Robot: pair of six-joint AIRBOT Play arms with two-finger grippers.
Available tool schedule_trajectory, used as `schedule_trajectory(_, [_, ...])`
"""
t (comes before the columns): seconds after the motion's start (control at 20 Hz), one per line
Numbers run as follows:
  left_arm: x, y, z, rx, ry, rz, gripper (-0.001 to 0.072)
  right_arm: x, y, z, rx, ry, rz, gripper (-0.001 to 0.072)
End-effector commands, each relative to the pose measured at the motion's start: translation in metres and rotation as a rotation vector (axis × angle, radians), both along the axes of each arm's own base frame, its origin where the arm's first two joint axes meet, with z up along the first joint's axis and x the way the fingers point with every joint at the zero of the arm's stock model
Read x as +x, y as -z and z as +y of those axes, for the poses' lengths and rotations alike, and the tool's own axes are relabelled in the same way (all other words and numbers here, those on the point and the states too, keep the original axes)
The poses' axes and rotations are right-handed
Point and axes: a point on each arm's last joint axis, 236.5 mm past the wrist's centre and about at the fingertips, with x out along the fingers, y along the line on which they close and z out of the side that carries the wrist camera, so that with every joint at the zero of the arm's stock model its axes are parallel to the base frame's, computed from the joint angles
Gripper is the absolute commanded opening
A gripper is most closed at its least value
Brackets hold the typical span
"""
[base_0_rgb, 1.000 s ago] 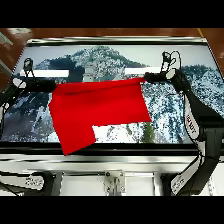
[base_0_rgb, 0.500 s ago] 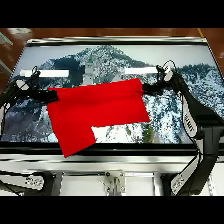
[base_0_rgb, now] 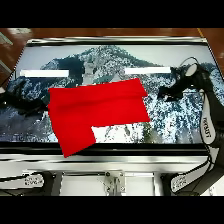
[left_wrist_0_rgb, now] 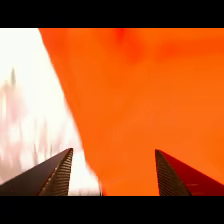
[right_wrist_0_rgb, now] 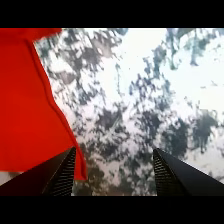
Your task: Fold the shirts.
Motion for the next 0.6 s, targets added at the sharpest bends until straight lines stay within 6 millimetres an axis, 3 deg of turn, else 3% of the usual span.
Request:
schedule_trajectory(0.0, [-0.067,0.014,-0.020,-0.207,-0.080,0.073,0.0617,-0.042,-0.011,-0.005,0.200,0.087,0.103,0.0599])
schedule_trajectory(0.1, [-0.089,0.041,-0.027,-0.213,-0.137,0.112,0.0617,-0.040,-0.007,0.001,0.268,0.144,0.089,0.0599])
schedule_trajectory(0.2, [-0.094,0.056,-0.036,-0.220,-0.158,0.114,0.0616,-0.037,-0.002,0.003,0.266,0.150,0.074,0.0598])
schedule_trajectory(0.35, [-0.079,0.065,-0.041,-0.210,-0.202,0.055,0.0616,-0.025,-0.002,0.010,0.261,0.154,0.032,0.0599])
schedule_trajectory(0.55, [-0.057,0.074,-0.039,-0.170,-0.236,-0.008,0.0615,-0.025,-0.003,0.012,0.273,0.154,0.035,0.0599])
